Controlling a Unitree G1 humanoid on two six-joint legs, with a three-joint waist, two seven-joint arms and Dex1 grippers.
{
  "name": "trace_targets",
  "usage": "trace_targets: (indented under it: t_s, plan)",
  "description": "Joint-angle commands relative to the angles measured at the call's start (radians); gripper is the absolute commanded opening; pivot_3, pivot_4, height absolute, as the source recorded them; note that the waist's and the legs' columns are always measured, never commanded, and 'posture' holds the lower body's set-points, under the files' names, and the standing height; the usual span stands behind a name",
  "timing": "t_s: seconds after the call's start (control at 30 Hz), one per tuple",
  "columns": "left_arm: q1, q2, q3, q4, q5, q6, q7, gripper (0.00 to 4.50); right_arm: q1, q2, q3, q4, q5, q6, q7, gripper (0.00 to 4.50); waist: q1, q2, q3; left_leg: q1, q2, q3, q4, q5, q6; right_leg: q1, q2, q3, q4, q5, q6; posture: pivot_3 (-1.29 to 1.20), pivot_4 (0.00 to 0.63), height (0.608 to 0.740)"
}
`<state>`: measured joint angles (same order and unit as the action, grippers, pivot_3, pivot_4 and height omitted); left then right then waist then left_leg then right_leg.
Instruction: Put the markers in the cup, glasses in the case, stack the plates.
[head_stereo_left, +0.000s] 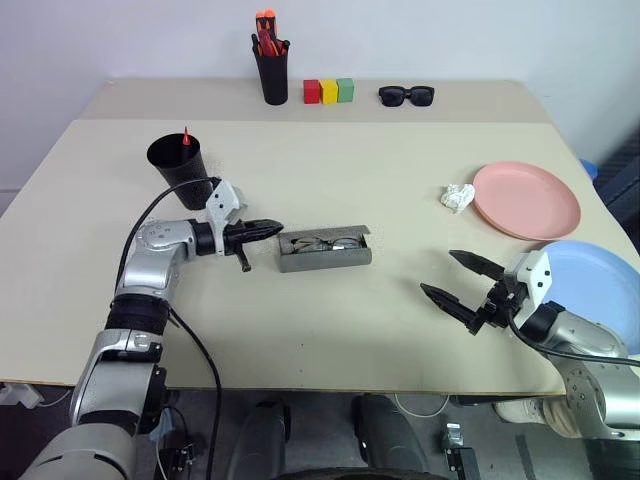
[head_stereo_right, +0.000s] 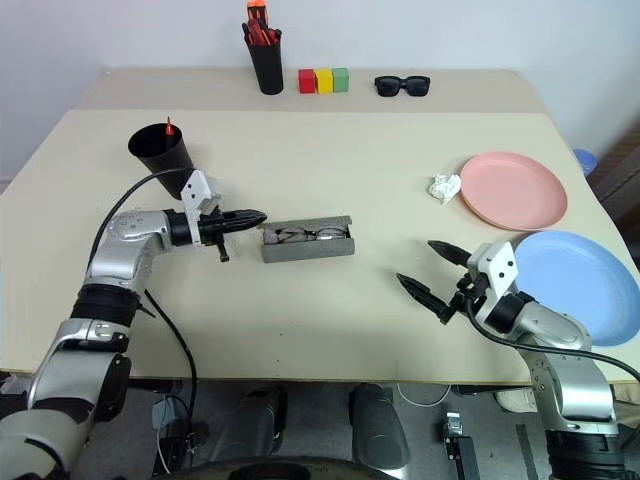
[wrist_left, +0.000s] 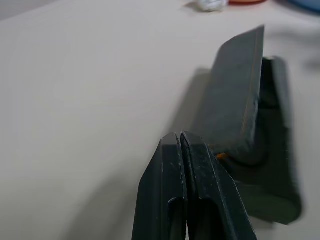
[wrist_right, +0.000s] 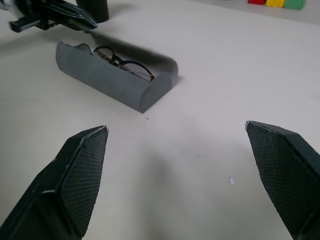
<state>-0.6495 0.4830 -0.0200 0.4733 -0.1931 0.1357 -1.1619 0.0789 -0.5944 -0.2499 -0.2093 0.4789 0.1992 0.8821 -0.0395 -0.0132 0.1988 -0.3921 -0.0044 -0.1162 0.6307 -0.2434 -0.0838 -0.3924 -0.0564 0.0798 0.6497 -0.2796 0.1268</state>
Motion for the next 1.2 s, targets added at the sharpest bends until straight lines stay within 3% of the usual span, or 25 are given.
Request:
trace_targets:
  t_s: [0.03,0.37,0.5,0.7,0.83,0.97,1.13,1.2]
  plan:
    - [0.028,0.015,-0.015,-0.098,-0.031,0.027,-0.032,0.04,-0.001,0.006,-0.011,-0.008,0.010,-0.018,-0.003,4.50,-0.002,0.000,0.000,0.000,0.000,0.000,0.000,0.000,0.000,0.000,0.000,0.000,0.000,0.000,0.000,0.00,0.150,0.740]
    - [0.134,0.091,-0.118,-0.155,0.065,-0.053,-0.060,0.04,-0.027,0.030,-0.029,0.034,-0.005,0.046,-0.133,4.50,-0.003,0.001,-0.001,0.002,0.000,0.000,0.000,0.000,0.000,0.001,0.000,0.000,0.000,0.000,0.000,0.00,0.150,0.740]
    - [0.115,0.092,-0.093,-0.143,0.059,-0.066,0.001,0.04,-0.043,0.049,-0.050,0.048,-0.028,0.038,-0.220,4.50,-0.003,0.003,-0.003,0.003,0.000,0.000,0.000,0.000,0.000,0.002,0.000,0.000,0.000,0.000,0.000,0.00,0.150,0.740]
    - [-0.063,0.040,0.113,-0.287,-0.191,0.273,0.176,0.04,-0.103,0.069,-0.131,-0.051,-0.001,0.130,-0.410,4.50,-0.002,0.000,-0.001,0.000,0.000,-0.001,0.002,0.000,0.000,0.000,0.000,0.000,0.001,0.000,0.000,0.00,0.150,0.740]
    - [-0.101,0.015,0.104,-0.436,-0.254,0.387,0.226,0.04,-0.149,0.040,-0.192,-0.122,0.063,0.280,-0.498,4.50,-0.003,0.001,-0.002,0.000,0.000,-0.001,0.000,0.000,0.000,0.000,0.000,0.000,0.000,0.000,0.000,0.00,0.150,0.740]
    - [-0.075,-0.007,0.000,-0.578,-0.328,0.488,0.155,1.85,-0.141,-0.031,-0.212,-0.100,-0.006,0.352,-0.550,4.50,0.000,0.002,-0.002,0.000,0.000,-0.001,-0.002,0.000,0.001,0.000,0.000,0.000,0.000,-0.001,0.001,0.00,0.150,0.740]
    - [-0.026,-0.027,-0.150,-0.594,-0.268,0.424,0.088,4.39,-0.090,-0.087,-0.222,-0.037,-0.108,0.369,-0.590,4.50,-0.001,0.002,-0.002,0.000,0.000,0.000,-0.001,0.000,0.000,0.000,0.000,0.000,0.000,-0.001,0.000,0.00,0.150,0.740]
    - [-0.024,-0.036,-0.199,-0.580,-0.240,0.381,0.059,4.48,-0.061,-0.101,-0.232,-0.052,-0.110,0.410,-0.583,4.50,-0.001,0.002,-0.002,0.001,0.000,0.000,0.000,0.000,0.001,0.001,0.000,0.000,0.000,-0.001,0.000,0.00,0.150,0.740]
